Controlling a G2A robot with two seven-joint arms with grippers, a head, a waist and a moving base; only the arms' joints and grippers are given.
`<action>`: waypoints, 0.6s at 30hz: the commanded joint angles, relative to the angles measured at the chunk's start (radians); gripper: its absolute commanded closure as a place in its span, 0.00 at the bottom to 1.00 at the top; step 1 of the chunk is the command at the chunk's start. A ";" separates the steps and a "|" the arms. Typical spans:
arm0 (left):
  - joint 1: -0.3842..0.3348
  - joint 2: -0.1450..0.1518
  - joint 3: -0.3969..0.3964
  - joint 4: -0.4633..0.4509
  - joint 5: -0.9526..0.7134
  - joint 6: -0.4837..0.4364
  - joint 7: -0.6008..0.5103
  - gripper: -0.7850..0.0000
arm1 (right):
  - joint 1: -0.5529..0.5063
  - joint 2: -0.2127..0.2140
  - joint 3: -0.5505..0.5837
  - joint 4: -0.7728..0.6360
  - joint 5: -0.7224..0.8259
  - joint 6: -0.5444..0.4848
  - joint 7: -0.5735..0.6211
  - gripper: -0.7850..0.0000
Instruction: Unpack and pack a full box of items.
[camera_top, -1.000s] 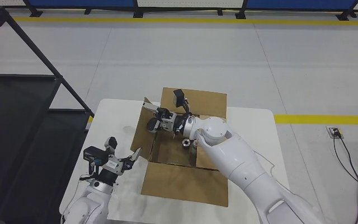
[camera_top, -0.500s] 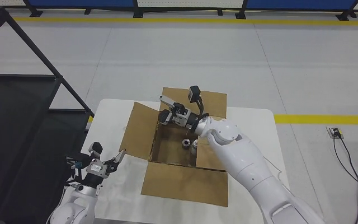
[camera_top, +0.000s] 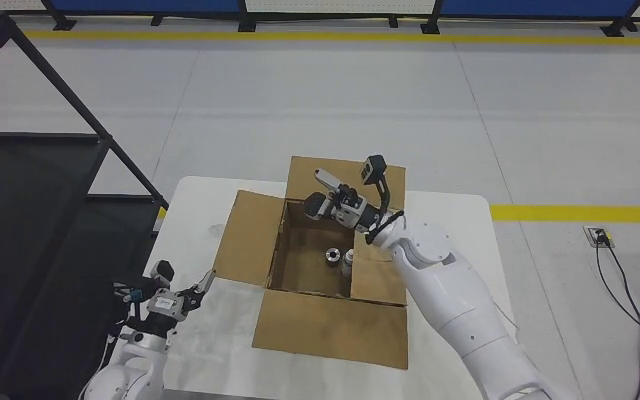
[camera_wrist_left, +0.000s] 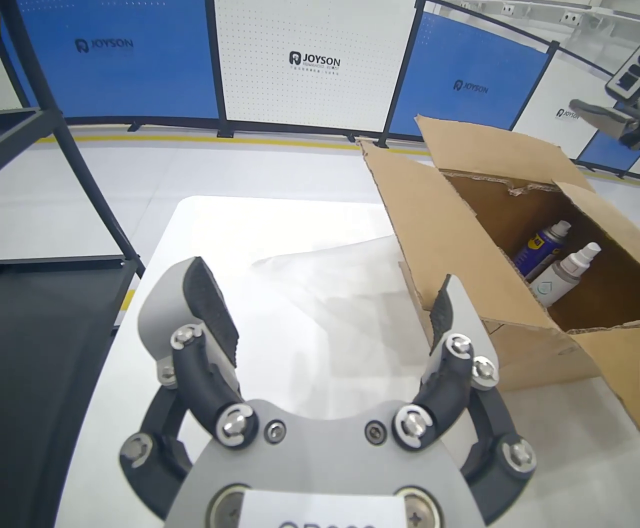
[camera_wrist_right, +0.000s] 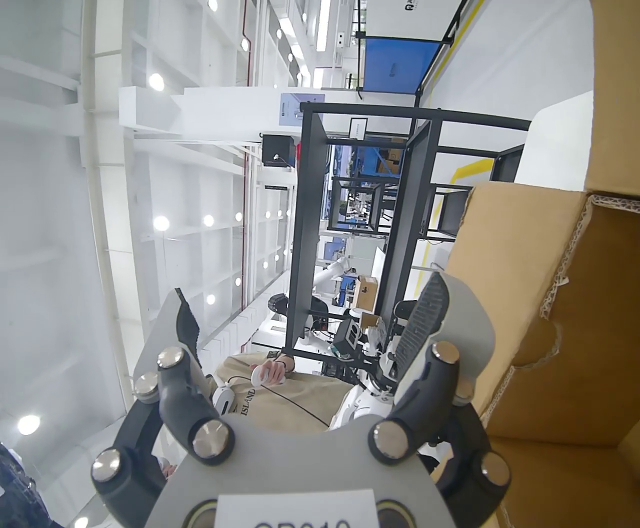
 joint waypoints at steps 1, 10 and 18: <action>-0.001 0.002 -0.004 0.006 0.015 -0.007 -0.013 0.00 | -0.032 0.012 0.029 -0.045 -0.015 -0.002 0.000 0.00; 0.001 0.001 -0.014 -0.014 -0.007 -0.033 0.011 0.00 | -0.136 0.046 0.118 -0.192 -0.057 0.036 -0.015 0.00; 0.044 0.002 -0.061 -0.176 -0.045 -0.038 0.030 0.00 | -0.197 0.062 0.160 -0.279 -0.087 0.053 -0.029 0.00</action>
